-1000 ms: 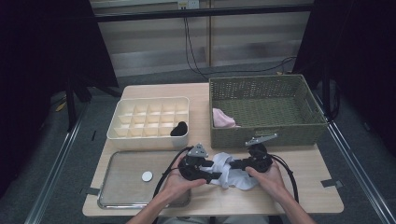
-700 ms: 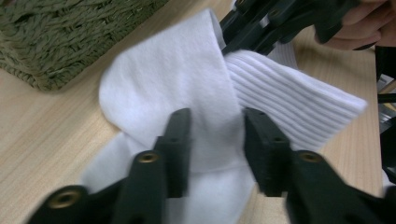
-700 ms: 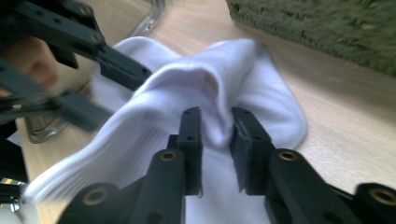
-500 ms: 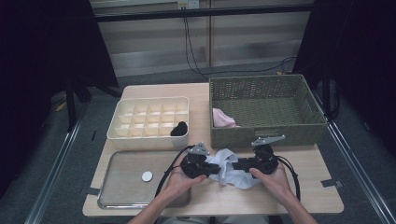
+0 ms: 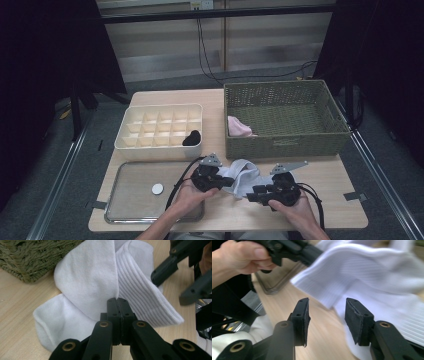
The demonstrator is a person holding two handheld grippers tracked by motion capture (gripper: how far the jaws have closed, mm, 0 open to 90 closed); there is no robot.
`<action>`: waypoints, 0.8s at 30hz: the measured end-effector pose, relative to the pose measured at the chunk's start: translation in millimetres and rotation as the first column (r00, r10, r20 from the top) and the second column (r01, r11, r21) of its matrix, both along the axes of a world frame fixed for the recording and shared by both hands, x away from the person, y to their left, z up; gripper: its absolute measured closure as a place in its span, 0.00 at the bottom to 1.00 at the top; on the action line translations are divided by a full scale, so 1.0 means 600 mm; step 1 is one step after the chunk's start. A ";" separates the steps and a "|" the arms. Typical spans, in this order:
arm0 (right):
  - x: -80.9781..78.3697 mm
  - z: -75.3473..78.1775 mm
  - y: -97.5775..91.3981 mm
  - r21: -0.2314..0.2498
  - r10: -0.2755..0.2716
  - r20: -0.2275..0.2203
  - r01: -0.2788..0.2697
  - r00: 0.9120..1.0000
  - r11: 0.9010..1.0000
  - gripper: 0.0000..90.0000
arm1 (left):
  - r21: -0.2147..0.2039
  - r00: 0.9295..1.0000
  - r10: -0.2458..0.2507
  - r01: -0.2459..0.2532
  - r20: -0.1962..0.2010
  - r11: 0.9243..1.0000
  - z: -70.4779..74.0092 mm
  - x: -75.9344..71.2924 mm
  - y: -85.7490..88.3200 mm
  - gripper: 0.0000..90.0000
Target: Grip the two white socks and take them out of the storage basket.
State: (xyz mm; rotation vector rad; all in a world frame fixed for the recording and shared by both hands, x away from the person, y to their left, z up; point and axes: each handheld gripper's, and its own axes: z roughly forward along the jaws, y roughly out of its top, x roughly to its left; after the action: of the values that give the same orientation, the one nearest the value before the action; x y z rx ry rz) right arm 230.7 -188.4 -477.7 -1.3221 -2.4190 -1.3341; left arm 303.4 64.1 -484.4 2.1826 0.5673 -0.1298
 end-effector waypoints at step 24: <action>0.002 0.006 0.028 0.012 0.004 0.043 -0.004 0.999 1.000 0.96 | -0.030 1.000 0.008 -0.008 -0.007 1.000 0.016 -0.009 0.014 1.00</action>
State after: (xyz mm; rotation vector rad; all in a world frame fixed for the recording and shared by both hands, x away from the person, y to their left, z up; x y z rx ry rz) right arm 232.2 -171.4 -474.0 -1.2980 -2.4356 -1.3890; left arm 298.2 72.6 -475.0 2.1517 0.5745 -0.1407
